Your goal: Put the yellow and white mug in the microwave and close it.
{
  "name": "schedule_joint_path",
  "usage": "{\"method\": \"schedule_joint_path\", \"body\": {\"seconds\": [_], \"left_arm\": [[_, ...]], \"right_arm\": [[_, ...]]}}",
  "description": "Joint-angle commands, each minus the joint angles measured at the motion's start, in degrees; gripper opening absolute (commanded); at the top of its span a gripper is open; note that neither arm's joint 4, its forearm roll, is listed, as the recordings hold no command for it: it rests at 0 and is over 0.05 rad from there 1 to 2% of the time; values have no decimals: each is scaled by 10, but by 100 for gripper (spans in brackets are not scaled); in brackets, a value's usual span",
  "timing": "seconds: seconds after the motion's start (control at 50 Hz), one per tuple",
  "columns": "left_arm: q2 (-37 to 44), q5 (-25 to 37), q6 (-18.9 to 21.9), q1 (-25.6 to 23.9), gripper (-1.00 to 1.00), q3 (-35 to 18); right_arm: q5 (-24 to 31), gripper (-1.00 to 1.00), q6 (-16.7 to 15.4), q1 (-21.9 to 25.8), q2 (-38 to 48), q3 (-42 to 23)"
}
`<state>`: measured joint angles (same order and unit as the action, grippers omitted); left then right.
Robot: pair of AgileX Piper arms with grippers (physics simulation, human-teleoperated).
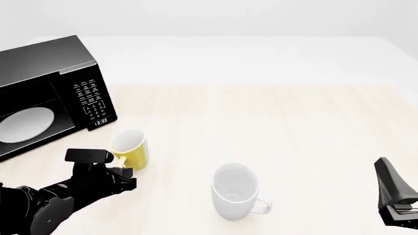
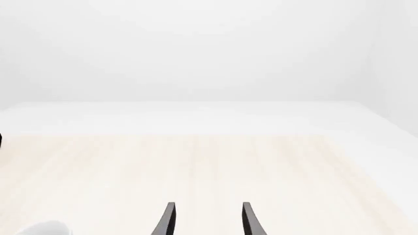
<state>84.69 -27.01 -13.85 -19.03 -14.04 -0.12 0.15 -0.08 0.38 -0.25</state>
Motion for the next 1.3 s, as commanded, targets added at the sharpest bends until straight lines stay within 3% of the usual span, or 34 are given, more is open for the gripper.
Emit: {"method": "schedule_joint_path", "body": {"seconds": [0.02,0.32,0.76,0.88,1.3], "left_arm": [[-41,15,7,8,-100,16],[-174,68,27,15,-100,26],[-330,138,72,75,-100,61],[-346,142,79,118,-100,74],[-375,159,80,200,-100,82]], "right_arm": [[0,100,0,0,0,0],[0,100,0,0,0,0],[0,100,0,0,0,0],[0,100,0,0,0,0],[0,100,0,0,0,0]]}}
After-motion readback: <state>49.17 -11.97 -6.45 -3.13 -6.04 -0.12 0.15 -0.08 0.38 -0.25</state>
